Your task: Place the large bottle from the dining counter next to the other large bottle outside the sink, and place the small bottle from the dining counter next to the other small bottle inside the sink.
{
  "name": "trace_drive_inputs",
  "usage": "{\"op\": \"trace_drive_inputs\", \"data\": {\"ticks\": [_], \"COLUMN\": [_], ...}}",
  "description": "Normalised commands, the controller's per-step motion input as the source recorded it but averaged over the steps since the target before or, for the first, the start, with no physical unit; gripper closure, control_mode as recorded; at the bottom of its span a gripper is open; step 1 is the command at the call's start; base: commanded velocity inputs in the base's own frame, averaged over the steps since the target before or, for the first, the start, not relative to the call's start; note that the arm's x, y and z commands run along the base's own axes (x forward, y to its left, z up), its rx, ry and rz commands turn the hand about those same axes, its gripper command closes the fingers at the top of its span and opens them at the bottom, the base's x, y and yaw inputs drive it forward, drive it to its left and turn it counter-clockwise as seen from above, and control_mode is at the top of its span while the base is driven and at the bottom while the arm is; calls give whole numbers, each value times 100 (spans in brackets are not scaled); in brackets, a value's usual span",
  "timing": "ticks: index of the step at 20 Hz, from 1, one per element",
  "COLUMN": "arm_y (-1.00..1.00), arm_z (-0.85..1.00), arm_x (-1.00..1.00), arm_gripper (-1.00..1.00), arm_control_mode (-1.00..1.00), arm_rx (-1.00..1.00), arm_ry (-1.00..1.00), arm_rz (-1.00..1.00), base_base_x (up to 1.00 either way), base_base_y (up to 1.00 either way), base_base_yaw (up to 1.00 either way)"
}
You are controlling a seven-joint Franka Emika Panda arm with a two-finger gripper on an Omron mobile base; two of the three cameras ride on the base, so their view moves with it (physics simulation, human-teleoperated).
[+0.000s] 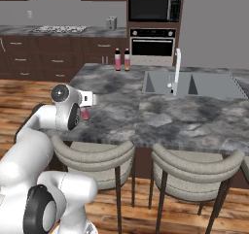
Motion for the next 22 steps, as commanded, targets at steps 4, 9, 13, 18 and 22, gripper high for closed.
{"op": "trace_drive_inputs", "data": {"ticks": [4,9,13,18,22], "arm_y": [0,0,0,0,0], "arm_z": [0,0,0,0,0], "arm_x": [0,0,0,0,0], "arm_gripper": [100,100,100,100,100], "arm_control_mode": [-100,100,100,100,100], "arm_rx": [0,0,0,0,0], "arm_ry": [0,0,0,0,0], "arm_rz": [0,0,0,0,0], "base_base_x": [0,0,-15,-39,-37], "base_base_y": [0,0,0,0,0], "base_base_yaw": [0,0,0,0,0]}}
